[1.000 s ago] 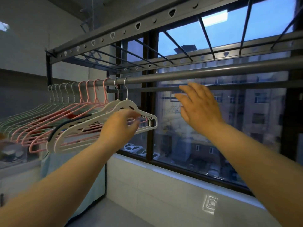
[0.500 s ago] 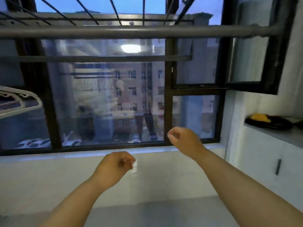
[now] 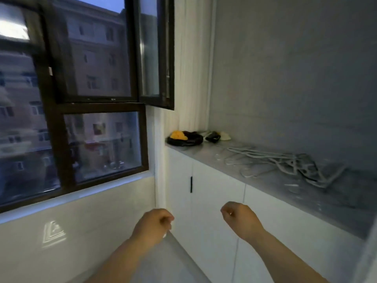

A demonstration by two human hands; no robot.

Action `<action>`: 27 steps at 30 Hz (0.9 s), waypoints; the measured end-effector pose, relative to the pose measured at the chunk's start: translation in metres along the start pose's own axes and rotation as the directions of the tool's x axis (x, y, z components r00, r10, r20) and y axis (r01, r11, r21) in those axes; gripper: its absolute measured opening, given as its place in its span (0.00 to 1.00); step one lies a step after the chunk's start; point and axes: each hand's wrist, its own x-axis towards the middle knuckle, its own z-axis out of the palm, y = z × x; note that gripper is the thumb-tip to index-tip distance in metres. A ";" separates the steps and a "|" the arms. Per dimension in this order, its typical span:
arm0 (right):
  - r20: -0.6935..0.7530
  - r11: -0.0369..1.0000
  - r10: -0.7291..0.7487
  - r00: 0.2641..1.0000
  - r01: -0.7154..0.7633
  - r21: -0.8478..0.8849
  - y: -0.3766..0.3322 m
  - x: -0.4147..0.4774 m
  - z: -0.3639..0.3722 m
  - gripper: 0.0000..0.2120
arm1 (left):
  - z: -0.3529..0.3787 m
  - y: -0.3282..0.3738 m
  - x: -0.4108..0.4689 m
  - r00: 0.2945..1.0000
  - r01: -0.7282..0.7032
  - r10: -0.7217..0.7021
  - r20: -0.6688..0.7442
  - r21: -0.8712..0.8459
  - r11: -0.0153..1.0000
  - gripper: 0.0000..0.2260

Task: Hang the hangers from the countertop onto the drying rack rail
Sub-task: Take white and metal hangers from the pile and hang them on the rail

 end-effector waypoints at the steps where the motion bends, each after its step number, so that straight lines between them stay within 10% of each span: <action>1: -0.017 0.998 0.056 0.998 -0.057 -0.037 0.025 -0.002 -0.011 0.09 | 0.021 0.012 0.013 0.999 -0.019 0.019 0.041 0.006 1.000 0.17; 9: -0.185 0.909 0.373 0.909 -0.398 -0.125 0.154 -0.029 -0.065 0.13 | 0.131 0.069 0.087 0.976 -0.145 0.129 0.173 0.083 0.986 0.09; 19: -0.391 0.885 0.359 0.848 -0.442 -0.146 0.232 0.066 -0.083 0.16 | 0.206 0.114 0.193 0.964 -0.202 0.186 0.192 0.063 0.977 0.11; 27: -0.250 0.897 0.288 0.925 -0.352 -0.269 0.288 0.156 -0.089 0.23 | 0.230 0.152 0.320 0.962 -0.252 0.249 0.113 0.013 0.968 0.08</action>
